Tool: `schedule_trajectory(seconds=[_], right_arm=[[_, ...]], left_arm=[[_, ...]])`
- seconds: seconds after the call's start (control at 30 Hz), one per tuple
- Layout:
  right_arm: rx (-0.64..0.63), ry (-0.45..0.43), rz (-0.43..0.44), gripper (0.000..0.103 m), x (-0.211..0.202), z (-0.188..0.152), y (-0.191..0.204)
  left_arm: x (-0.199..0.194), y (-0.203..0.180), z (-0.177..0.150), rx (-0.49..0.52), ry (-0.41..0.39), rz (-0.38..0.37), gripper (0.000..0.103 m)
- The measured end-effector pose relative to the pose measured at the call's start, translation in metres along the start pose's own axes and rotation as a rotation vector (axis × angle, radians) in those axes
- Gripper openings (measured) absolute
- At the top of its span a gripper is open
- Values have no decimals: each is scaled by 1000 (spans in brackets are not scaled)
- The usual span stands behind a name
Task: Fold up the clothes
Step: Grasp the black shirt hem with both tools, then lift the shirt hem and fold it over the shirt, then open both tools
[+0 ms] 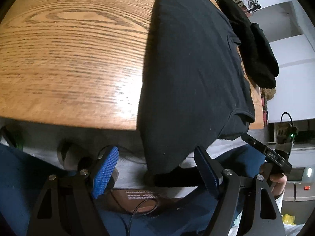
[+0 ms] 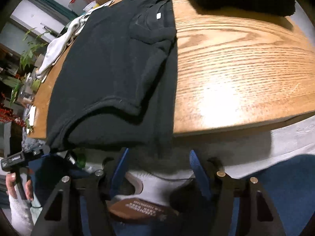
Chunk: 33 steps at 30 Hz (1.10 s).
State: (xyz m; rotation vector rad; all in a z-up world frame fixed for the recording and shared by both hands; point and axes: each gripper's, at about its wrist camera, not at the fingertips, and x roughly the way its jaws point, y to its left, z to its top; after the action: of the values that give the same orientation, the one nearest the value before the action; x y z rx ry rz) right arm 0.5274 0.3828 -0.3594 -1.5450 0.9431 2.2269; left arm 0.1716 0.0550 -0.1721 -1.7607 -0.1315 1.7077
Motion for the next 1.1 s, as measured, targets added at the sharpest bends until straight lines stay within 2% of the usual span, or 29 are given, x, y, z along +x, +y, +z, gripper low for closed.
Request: schedule_trajectory(seconds=[0.07,0.1,0.13,0.17,0.2,0.27,0.4,0.53,0.73,0.93,1.1], right_arm=[[13,-1,43,67,4,1,-3],[15,6,71,61,6,0,-6],[16,13,98,53,7,-1,-8],[15,27,118,35,7,-4,-11],[6,39,131,22,6,-6,-11],[-10,56,148,4,1,-9,-11],[-22,63,173,4,-18,-14,-15],[-42,50,183,4,-39,-20,-18],[-66,98,176,4,-31,-17,-18],[-31,47,319,4,-67,-1,-21],[-30,-23,358,4,-87,27,-23]], left_arm=[[3,2,1,-6,-1,-37,78],[4,2,1,-15,-2,-60,76],[5,3,1,-18,-2,-76,54],[5,2,0,-13,1,-80,18],[5,-1,-1,-3,2,-76,13],[0,-8,-3,35,-6,-40,10],[-14,-15,-6,53,2,-17,9],[-21,-15,6,55,12,7,9],[-19,-15,4,54,33,43,9],[-45,-31,14,49,28,-19,9],[-71,-48,50,69,-15,-40,9]])
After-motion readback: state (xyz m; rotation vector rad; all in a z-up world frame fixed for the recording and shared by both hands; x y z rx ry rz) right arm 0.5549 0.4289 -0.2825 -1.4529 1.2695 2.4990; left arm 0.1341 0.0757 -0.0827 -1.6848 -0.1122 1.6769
